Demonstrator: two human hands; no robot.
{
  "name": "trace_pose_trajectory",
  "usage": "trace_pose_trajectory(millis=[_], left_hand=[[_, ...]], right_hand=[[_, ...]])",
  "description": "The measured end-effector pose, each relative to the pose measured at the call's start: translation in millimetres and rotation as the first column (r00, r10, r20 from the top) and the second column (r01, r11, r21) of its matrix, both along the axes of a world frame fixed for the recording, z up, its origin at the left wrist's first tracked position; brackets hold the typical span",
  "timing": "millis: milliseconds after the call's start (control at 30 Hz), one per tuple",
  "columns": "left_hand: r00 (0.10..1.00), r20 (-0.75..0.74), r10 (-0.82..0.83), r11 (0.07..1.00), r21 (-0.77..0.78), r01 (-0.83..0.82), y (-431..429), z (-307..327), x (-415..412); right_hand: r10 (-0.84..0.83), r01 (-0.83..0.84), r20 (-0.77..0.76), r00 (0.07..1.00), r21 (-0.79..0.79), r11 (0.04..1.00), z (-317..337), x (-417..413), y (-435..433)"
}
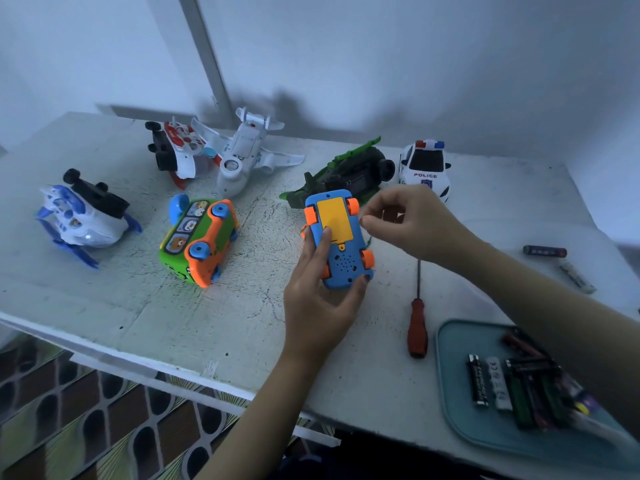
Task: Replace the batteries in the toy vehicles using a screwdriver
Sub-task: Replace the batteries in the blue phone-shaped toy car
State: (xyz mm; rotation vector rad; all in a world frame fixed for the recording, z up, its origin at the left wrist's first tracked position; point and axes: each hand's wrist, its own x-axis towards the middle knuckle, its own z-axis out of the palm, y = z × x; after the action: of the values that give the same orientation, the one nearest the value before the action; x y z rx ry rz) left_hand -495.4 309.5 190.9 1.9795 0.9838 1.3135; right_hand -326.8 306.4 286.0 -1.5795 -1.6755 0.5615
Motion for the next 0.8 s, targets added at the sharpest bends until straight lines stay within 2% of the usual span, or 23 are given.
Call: trace_pose_trajectory(millis=[100,233,333,800], left_hand=[[1.000,-0.001,0.003,1.000,-0.009,-0.003,0,1,0],[1.000,0.009,0.001,1.000,-0.003,-0.001,0,3,0],[1.000,-0.006,0.012,1.000,0.006,-0.012,0,2,0],[1.000,-0.012,0.013,1.000,0.006,-0.013,2,1,0]], right_hand=[[0.078,-0.080,0.049,0.996,0.044,0.996,-1,-8,-1],[0.159,-0.182,0.300,0.940,0.049,0.982,-9,-13,-1],[0.155,-0.193,0.388,0.909,0.060,0.979,-15,-15,0],[0.154,-0.239,0.464,0.872,0.131,0.962,-17,-13,2]])
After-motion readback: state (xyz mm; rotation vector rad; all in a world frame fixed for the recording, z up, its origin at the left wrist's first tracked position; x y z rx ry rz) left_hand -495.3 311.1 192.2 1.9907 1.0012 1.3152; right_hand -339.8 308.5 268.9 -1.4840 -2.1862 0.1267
